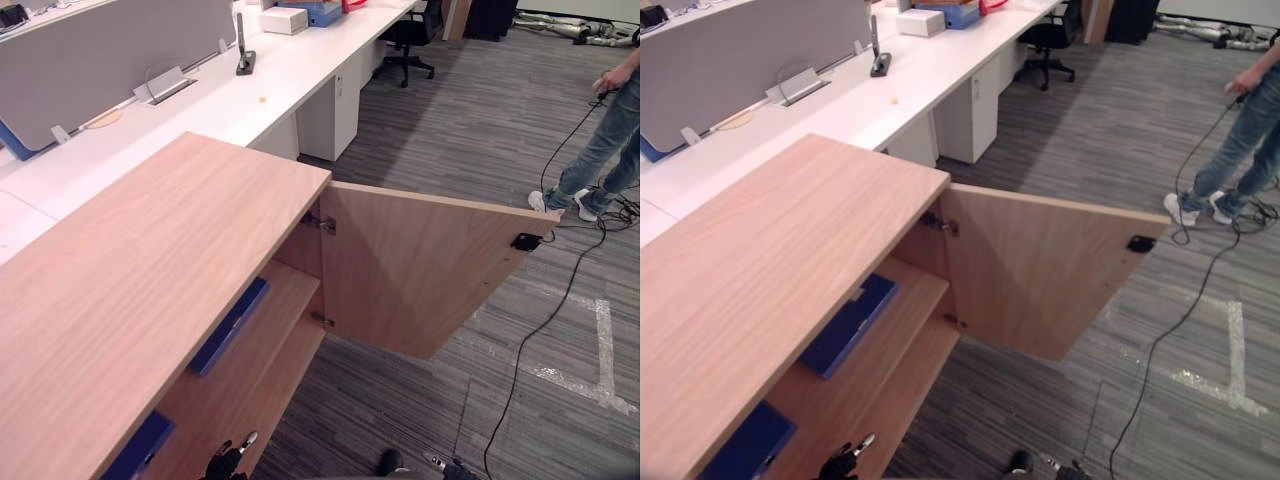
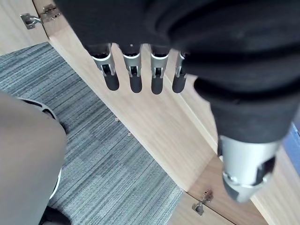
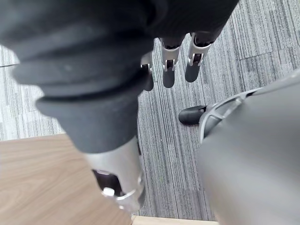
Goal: Walk over to the cabinet, pick up the folder, carry it to the office cabinet, place the folder inside the office cabinet, then close the office cabinet door
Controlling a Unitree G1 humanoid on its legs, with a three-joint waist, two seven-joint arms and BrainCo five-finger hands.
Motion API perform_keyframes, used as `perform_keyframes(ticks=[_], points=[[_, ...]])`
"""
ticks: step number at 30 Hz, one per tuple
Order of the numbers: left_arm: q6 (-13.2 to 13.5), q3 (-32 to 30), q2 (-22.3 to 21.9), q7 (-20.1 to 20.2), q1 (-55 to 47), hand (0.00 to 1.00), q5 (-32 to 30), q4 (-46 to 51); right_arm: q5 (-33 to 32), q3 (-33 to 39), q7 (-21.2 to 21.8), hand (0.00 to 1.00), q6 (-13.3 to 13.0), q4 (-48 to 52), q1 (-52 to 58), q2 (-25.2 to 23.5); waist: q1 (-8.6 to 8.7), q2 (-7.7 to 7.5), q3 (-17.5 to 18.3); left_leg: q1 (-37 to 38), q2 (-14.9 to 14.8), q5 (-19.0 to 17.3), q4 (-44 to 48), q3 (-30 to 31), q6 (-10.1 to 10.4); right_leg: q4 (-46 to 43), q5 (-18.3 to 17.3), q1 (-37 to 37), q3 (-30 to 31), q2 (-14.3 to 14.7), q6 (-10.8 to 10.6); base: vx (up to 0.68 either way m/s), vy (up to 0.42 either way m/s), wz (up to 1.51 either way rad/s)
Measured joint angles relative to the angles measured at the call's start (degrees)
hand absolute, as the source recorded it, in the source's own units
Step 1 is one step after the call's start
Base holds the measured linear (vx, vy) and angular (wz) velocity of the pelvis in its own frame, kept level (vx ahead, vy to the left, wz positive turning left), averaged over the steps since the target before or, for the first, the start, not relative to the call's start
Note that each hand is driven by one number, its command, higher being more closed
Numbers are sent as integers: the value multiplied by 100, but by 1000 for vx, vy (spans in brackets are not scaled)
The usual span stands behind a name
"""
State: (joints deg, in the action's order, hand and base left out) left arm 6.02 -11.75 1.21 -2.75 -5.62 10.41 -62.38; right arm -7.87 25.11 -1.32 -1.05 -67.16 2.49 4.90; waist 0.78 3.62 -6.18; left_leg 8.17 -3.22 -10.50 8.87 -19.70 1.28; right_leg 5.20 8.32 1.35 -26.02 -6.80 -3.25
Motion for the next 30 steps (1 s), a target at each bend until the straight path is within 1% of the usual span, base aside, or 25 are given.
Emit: perform_keyframes(ticks=[2, 4, 7, 8, 10, 11, 13, 14, 16, 18, 20, 22, 26, 30], points=[[0, -44, 5, -1, 0, 0, 84, 5, -20, -1, -7, 0, -5, 7, -48, -41, -27, -13, -8, -52, -131, -47, 77, -30, 74, 3, -33, -24, 69, 124, 13, -88, -120, -20], [-7, -79, 1, -1, -3, 0, 87, 65, -141, -36, -33, 0, -12, 177, -92, -99, -36, -24, -13, -36, -282, -88, 80, -123, 140, 4, -102, -59, 155, 284, 102, -74, -124, -25], [-19, -98, -2, -3, -30, 0, 86, 125, -298, -48, -114, 0, -24, 660, -95, -85, -50, -39, -12, -31, -359, -101, 64, -224, 165, 5, -129, -143, 303, 390, 139, -54, -71, -31], [-24, -99, 0, -3, -31, 0, 84, 129, -422, -38, -185, 0, -54, 1129, -103, -42, -40, -44, -15, -34, -375, -102, 42, -273, 169, 5, -128, -197, 372, 422, 139, -43, -46, -27], [-37, -98, 7, -3, -46, 0, 76, 167, -448, -17, -274, 0, -83, 1623, -124, 25, -40, -57, -14, -35, -386, -104, 43, -319, 176, 5, -127, -225, 418, 439, 139, -32, -27, -18], [-57, -96, 22, -3, -87, 0, 62, 240, -447, 25, -350, 0, -91, 2090, -184, 139, -32, -78, -7, -27, -390, -106, 43, -329, 180, 5, -127, -228, 424, 444, 140, -18, -10, -8], [-67, -94, 54, -2, -165, 0, 64, 345, -445, 74, -470, 0, -133, 2542, -351, 342, -24, -103, 5, -23, -389, -106, 44, -335, 183, 5, -126, -236, 433, 444, 142, -5, 1, -2], [-67, -94, 77, -2, -190, 0, 65, 372, -444, 76, -510, 0, -146, 2610, -452, 437, -20, -115, 9, -21, -388, -107, 45, -339, 184, 5, -122, -236, 438, 444, 148, 17, 16, -4], [-71, -90, 206, -2, -265, 0, 65, 383, -444, 107, -598, 0, -212, 2650, -970, 839, -12, -137, 30, -22, -387, -116, 54, -354, 199, 4, -70, -231, 444, 446, 171, 34, 17, -5], [-74, -90, 267, -2, -311, 0, 65, 390, -443, 103, -645, 0, -269, 2641, -1339, 1110, -13, -122, 39, -29, -383, -119, 70, -354, 205, 3, -36, -234, 445, 442, 217, 31, 14, -5], [-77, -86, 292, 0, -375, 0, 79, 436, -441, -29, -677, 0, -287, 2534, -1769, 1367, -15, -106, 50, -65, -376, -121, 127, -345, 207, 0, -23, -240, 443, 426, 229, 33, 11, -2], [-78, -25, 291, 4, -395, 0, 91, 486, -443, -350, -669, 0, -305, 2233, -2335, 1760, -18, -86, 60, -157, -341, -120, 229, -305, 208, -2, -13, -282, 440, 375, 236, 0, 0, 0], [-76, 16, 291, 53, -465, 0, 170, 569, -435, -919, -570, 0, -310, 1922, -3118, 2093, -29, -83, 60, -208, -298, -120, 257, -278, 208, -30, 11, -309, 414, 320, 243, 6, 3, 1], [-72, 18, 276, 72, -501, 0, 216, 610, -429, -1205, -461, 0, -317, 1768, -3742, 2267, -58, -60, 20, -215, -224, -118, 259, -220, 208, -30, 68, -307, 388, 248, 214, 0, 0, 0]])
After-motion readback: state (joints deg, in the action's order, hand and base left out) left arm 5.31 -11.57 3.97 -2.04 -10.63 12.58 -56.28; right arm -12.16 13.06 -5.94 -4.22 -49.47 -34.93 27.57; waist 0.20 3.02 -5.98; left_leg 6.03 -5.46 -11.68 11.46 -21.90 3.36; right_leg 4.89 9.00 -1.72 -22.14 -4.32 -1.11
